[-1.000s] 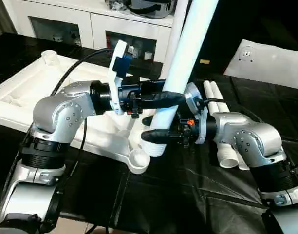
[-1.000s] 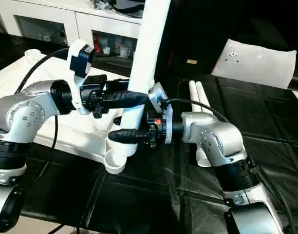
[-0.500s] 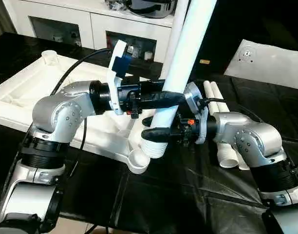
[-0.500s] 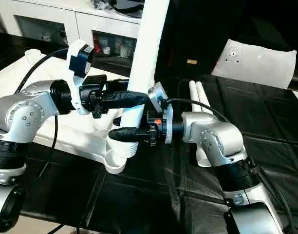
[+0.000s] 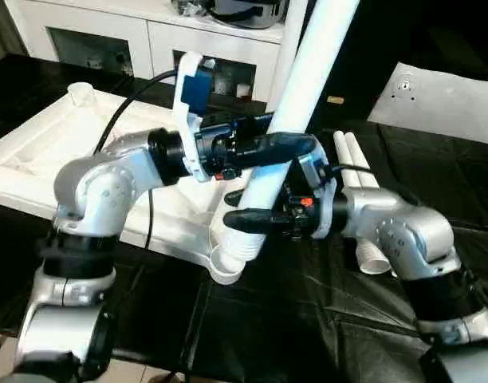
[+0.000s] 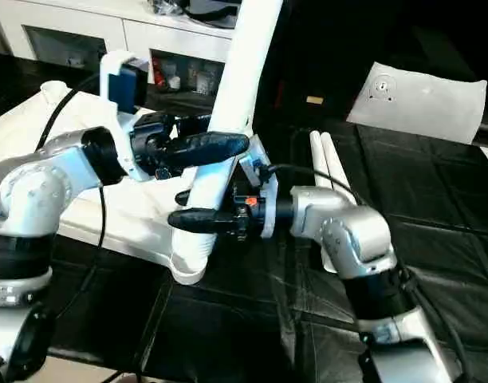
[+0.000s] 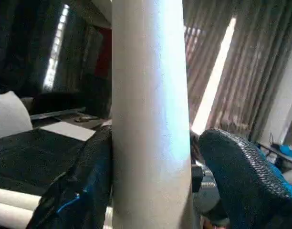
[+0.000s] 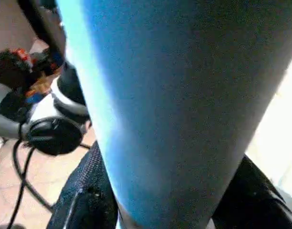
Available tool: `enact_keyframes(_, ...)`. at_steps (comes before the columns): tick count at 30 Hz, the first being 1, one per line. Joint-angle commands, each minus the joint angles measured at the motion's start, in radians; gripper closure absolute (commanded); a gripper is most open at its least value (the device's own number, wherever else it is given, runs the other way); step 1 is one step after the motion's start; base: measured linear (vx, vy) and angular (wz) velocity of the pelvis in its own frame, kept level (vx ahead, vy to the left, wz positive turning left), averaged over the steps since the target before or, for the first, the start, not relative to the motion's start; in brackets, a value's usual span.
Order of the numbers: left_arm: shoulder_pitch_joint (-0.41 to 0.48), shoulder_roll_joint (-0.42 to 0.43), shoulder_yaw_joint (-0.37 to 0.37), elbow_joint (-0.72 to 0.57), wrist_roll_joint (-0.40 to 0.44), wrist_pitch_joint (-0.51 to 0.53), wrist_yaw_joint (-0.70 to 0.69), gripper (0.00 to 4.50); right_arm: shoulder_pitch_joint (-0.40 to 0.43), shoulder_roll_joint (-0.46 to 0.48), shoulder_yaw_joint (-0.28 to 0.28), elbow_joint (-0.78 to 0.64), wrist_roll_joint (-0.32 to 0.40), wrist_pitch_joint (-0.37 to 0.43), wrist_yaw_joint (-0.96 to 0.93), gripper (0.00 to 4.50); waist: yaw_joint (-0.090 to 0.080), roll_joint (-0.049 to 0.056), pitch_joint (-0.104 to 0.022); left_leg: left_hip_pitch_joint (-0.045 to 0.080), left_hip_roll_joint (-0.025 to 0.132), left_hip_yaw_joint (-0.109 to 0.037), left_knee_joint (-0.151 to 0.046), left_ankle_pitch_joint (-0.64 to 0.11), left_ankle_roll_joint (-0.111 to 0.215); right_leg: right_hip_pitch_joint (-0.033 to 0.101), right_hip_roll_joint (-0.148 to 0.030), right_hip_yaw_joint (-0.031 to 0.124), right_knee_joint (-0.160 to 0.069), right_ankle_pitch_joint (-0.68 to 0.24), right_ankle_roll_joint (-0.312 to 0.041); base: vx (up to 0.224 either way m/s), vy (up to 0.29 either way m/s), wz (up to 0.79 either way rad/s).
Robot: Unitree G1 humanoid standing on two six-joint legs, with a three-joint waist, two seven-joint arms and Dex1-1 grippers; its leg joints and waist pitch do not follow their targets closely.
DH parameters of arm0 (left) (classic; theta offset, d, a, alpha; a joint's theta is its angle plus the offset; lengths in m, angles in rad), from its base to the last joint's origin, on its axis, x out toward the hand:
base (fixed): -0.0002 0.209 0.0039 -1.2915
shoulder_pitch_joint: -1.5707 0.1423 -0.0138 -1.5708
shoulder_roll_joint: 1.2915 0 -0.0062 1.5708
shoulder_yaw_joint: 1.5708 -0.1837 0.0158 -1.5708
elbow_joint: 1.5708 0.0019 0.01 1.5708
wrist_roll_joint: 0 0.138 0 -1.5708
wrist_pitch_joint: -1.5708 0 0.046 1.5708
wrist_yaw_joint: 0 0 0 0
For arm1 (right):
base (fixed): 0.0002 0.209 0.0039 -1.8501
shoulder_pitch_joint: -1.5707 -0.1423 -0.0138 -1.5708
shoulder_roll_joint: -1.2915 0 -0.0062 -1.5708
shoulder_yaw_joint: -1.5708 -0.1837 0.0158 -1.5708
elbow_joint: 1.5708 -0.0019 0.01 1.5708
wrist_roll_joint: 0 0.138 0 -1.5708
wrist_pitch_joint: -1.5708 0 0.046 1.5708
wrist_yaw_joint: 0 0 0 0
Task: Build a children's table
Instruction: Pick table leg
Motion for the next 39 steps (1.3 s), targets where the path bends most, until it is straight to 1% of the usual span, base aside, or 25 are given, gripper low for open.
enact_keyframes(1,0.002,-0.046,0.015,-0.057,-0.029,-0.029,0.056,1.00,0.020,0.015,-0.040,0.008,0.000,0.009,-0.074,2.57,0.004,0.023,-0.070,-0.014,0.055,-0.008,-0.078,-0.021,0.005,0.077,-0.108,0.067,-0.083,-0.335,-0.122,0.000,0.000,0.00)
enact_keyframes(3,0.019,-0.124,0.088,-0.077,-0.070,-0.055,0.184,0.90,0.037,0.055,-0.065,0.002,-0.012,0.001,-0.157,2.57,0.003,0.025,-0.069,-0.013,0.057,-0.008,-0.077,-0.033,-0.004,0.072,-0.107,0.063,-0.087,-0.360,-0.115,0.000,0.000,0.00)
enact_keyframes(6,0.030,-0.158,0.145,-0.100,-0.081,-0.081,0.277,0.54,0.053,0.073,-0.071,-0.007,-0.035,-0.021,-0.200,2.57,0.004,0.024,-0.070,-0.014,0.055,-0.012,-0.080,-0.037,0.000,0.075,-0.104,0.060,-0.091,-0.380,-0.087,0.000,0.000,0.00)
enact_keyframes(13,0.084,-0.138,0.215,-0.131,0.009,-0.127,0.412,0.45,0.094,0.113,-0.115,-0.026,-0.086,-0.102,-0.332,2.57,-0.006,0.027,-0.067,-0.013,0.048,-0.010,-0.081,-0.039,0.008,0.069,-0.096,0.057,-0.095,-0.408,-0.032,0.000,0.000,0.00)
enact_keyframes(14,0.157,-0.086,0.207,-0.151,0.135,-0.127,0.478,0.38,0.133,0.125,-0.132,-0.061,-0.123,-0.125,-0.409,2.57,-0.006,0.037,-0.067,-0.010,0.053,-0.013,-0.084,-0.038,0.004,0.065,-0.096,0.058,-0.094,-0.398,-0.026,0.000,0.000,0.00)
enact_keyframes(15,0.188,-0.062,0.197,-0.160,0.192,-0.130,0.505,0.17,0.149,0.128,-0.136,-0.076,-0.139,-0.131,-0.439,2.57,-0.008,0.033,-0.068,-0.009,0.054,-0.013,-0.086,-0.038,0.003,0.066,-0.094,0.058,-0.092,-0.384,-0.012,0.000,0.000,0.00)
enact_keyframes(16,0.196,-0.056,0.195,-0.163,0.201,-0.130,0.511,0.17,0.153,0.128,-0.135,-0.081,-0.147,-0.135,-0.448,2.57,-0.008,0.033,-0.068,-0.009,0.054,-0.013,-0.086,-0.038,0.003,0.066,-0.094,0.058,-0.092,-0.384,-0.012,0.000,0.000,0.00)
enact_keyframes(19,0.353,0.027,0.144,-0.213,0.358,-0.177,0.605,0.09,0.244,0.133,-0.107,-0.159,-0.277,-0.170,-0.610,2.57,-0.011,0.035,-0.069,-0.009,0.052,-0.013,-0.089,-0.025,-0.005,0.067,-0.092,0.058,-0.090,-0.352,-0.010,0.000,0.000,0.00)
enact_keyframes(23,0.493,0.050,0.116,-0.243,0.501,-0.257,0.685,0.09,0.340,0.159,-0.085,-0.232,-0.325,-0.157,-0.705,2.57,-0.013,0.039,-0.067,-0.007,0.056,-0.013,-0.093,-0.043,0.012,0.065,-0.093,0.062,-0.090,-0.323,-0.032,0.000,0.000,0.00)
enact_keyframes(24,0.529,0.036,0.127,-0.256,0.510,-0.249,0.714,0.09,0.365,0.178,-0.094,-0.243,-0.328,-0.137,-0.744,2.57,-0.006,0.031,-0.066,-0.014,0.049,-0.006,-0.092,-0.041,0.035,0.073,-0.118,0.078,-0.087,-0.338,-0.059,0.000,0.000,0.00)
enact_keyframes(25,0.546,0.027,0.133,-0.264,0.512,-0.236,0.731,0.09,0.378,0.188,-0.099,-0.249,-0.329,-0.126,-0.767,2.57,-0.004,0.031,-0.067,-0.015,0.045,-0.003,-0.090,-0.038,0.047,0.076,-0.126,0.085,-0.088,-0.350,-0.076,0.000,0.000,0.00)
enact_keyframes(26,0.549,0.026,0.133,-0.265,0.514,-0.235,0.734,0.09,0.381,0.191,-0.101,-0.248,-0.327,-0.128,-0.770,2.57,-0.001,0.040,-0.069,0.036,0.036,0.044,-0.049,-0.066,0.034,0.029,-0.107,0.147,-0.130,-0.458,-0.077,0.000,0.000,0.00)
enact_keyframes(27,0.579,0.025,0.121,-0.273,0.540,-0.230,0.762,0.09,0.403,0.216,-0.116,-0.239,-0.333,-0.154,-0.800,2.57,0.007,0.022,-0.064,0.031,0.023,0.044,-0.040,-0.114,0.019,0.043,-0.109,0.173,-0.122,-0.507,-0.085,0.000,0.000,0.00)
enact_keyframes(28,0.579,0.025,0.121,-0.273,0.540,-0.230,0.762,0.09,0.403,0.216,-0.116,-0.239,-0.333,-0.154,-0.800,2.57,0.021,0.012,-0.062,0.011,0.011,0.037,-0.027,-0.134,0.022,0.071,-0.120,0.215,-0.129,-0.546,-0.101,-0.015,0.024,-0.33)
enact_keyframes(29,0.599,0.020,0.115,-0.273,0.557,-0.252,0.773,0.09,0.415,0.220,-0.117,-0.229,-0.345,-0.182,-0.807,2.57,0.050,0.008,-0.048,0.008,0.007,0.010,0.025,-0.160,0.030,0.073,-0.163,0.298,-0.161,-0.693,-0.106,-0.021,0.073,-0.49)
enact_keyframes(30,0.623,0.007,0.111,-0.274,0.582,-0.263,0.807,0.09,0.429,0.231,-0.128,-0.227,-0.332,-0.190,-0.809,2.57,0.069,0.007,-0.043,-0.008,0.000,-0.018,0.063,-0.185,0.028,0.085,-0.181,0.365,-0.174,-0.779,-0.118,-0.021,0.073,-0.49)
enact_keyframes(31,0.637,-0.002,0.110,-0.274,0.588,-0.273,0.818,0.09,0.435,0.246,-0.142,-0.229,-0.318,-0.198,-0.816,2.57,0.068,0.005,-0.037,-0.023,-0.018,-0.047,0.074,-0.180,0.014,0.086,-0.144,0.380,-0.164,-0.756,-0.131,-0.031,0.142,-0.55)
enact_keyframes(32,0.643,-0.007,0.105,-0.280,0.593,-0.276,0.824,0.09,0.431,0.262,-0.160,-0.233,-0.324,-0.212,-0.849,2.57,0.060,0.008,-0.035,-0.011,-0.021,-0.056,0.054,-0.171,0.001,0.065,-0.103,0.366,-0.159,-0.729,-0.129,-0.054,0.171,-0.63)
enact_keyframes(33,0.646,-0.010,0.103,-0.284,0.601,-0.280,0.830,0.09,0.430,0.269,-0.166,-0.235,-0.331,-0.224,-0.865,2.57,0.016,0.035,-0.045,0.040,-0.015,-0.041,-0.042,-0.183,-0.047,-0.001,0.033,0.280,-0.122,-0.601,-0.066,-0.054,0.171,-0.63)
enact_keyframes(34,0.647,-0.017,0.104,-0.286,0.604,-0.282,0.837,0.09,0.427,0.275,-0.170,-0.234,-0.339,-0.244,-0.877,2.57,-0.005,0.074,-0.059,0.077,0.032,-0.061,-0.092,-0.165,-0.068,-0.059,0.086,0.209,-0.051,-0.461,0.003,-0.105,0.179,-0.47)
enact_keyframes(35,0.647,-0.025,0.102,-0.294,0.607,-0.282,0.842,0.09,0.423,0.289,-0.182,-0.234,-0.353,-0.263,-0.909,2.57,-0.024,0.079,-0.057,0.045,0.149,-0.053,-0.141,-0.225,-0.064,-0.069,0.051,0.123,0.016,-0.306,0.041,-0.124,0.178,-0.34)
enact_keyframes(36,0.648,-0.041,0.110,-0.299,0.606,-0.284,0.857,0.09,0.418,0.287,-0.185,-0.234,-0.338,-0.230,-0.904,2.57,-0.013,0.111,-0.072,0.017,0.199,-0.045,-0.167,-0.170,-0.099,-0.059,0.021,0.064,0.107,-0.176,0.043,-0.124,0.178,-0.34)
enact_keyframes(37,0.644,-0.044,0.107,-0.300,0.608,-0.281,0.860,0.09,0.419,0.279,-0.178,-0.234,-0.323,-0.209,-0.882,2.57,-0.018,0.083,-0.062,-0.024,0.181,-0.080,-0.173,-0.065,-0.066,-0.019,-0.004,0.029,0.139,-0.097,0.040,-0.111,0.155,-0.44)
enact_keyframes(38,0.642,-0.041,0.101,-0.297,0.615,-0.282,0.860,0.09,0.422,0.272,-0.172,-0.236,-0.321,-0.189,-0.878,2.57,-0.024,0.109,-0.057,-0.031,0.158,-0.070,-0.171,-0.087,-0.015,-0.001,-0.011,0.016,0.114,-0.101,0.018,-0.075,0.099,-0.22)
enact_keyframes(39,0.641,-0.037,0.097,-0.296,0.619,-0.282,0.859,0.09,0.424,0.271,-0.170,-0.238,-0.325,-0.185,-0.884,2.57,-0.034,0.102,-0.077,0.046,0.129,-0.057,-0.129,-0.041,0.037,-0.036,-0.030,0.017,0.059,-0.061,-0.028,-0.075,0.099,-0.22)
